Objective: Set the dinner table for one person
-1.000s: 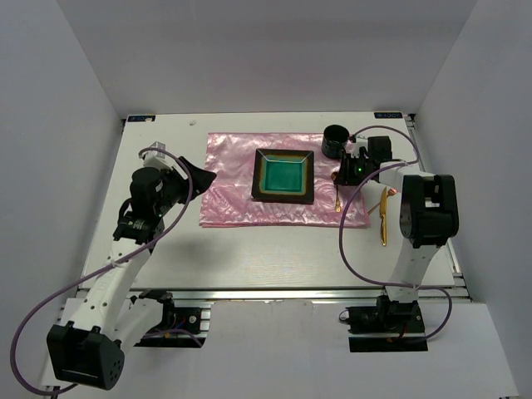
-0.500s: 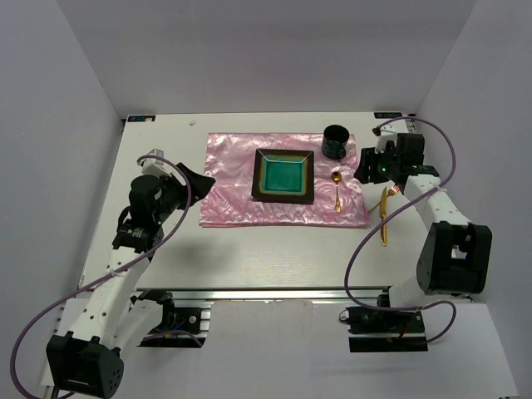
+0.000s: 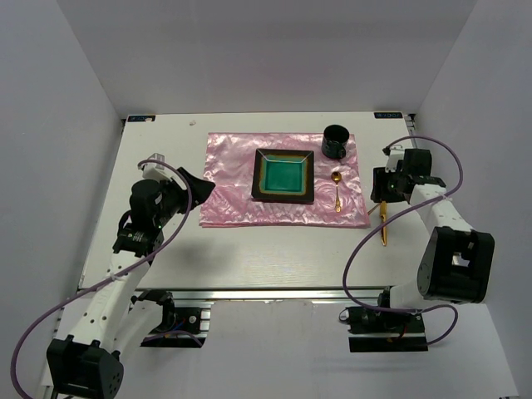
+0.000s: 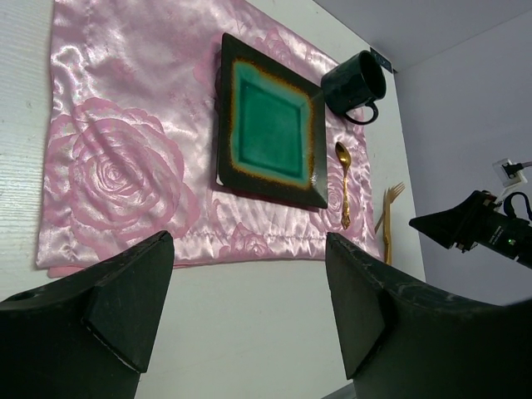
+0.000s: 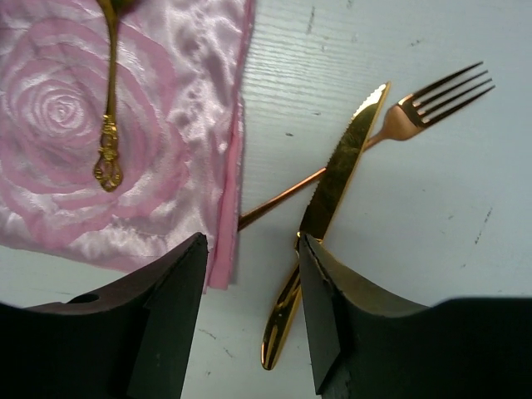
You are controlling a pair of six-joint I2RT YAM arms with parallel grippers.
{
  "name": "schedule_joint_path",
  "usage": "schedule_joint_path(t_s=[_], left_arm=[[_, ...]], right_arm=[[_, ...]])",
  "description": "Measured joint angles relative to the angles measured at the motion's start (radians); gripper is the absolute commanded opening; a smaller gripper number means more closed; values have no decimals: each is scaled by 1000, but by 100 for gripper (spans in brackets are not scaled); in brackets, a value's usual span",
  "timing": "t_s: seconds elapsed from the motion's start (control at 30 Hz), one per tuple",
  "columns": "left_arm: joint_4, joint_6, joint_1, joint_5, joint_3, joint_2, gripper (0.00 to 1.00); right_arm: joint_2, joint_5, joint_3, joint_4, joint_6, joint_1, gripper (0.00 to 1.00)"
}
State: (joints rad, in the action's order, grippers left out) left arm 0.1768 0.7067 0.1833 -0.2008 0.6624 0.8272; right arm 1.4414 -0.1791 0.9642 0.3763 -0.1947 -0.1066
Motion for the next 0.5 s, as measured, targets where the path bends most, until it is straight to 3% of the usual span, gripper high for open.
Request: schedule_joint_path(t_s=[0.5], left_arm=[[-5,-8,0,3,-2,19,83]], right_arm=[[74,147,-92,-13,-27,0,51]])
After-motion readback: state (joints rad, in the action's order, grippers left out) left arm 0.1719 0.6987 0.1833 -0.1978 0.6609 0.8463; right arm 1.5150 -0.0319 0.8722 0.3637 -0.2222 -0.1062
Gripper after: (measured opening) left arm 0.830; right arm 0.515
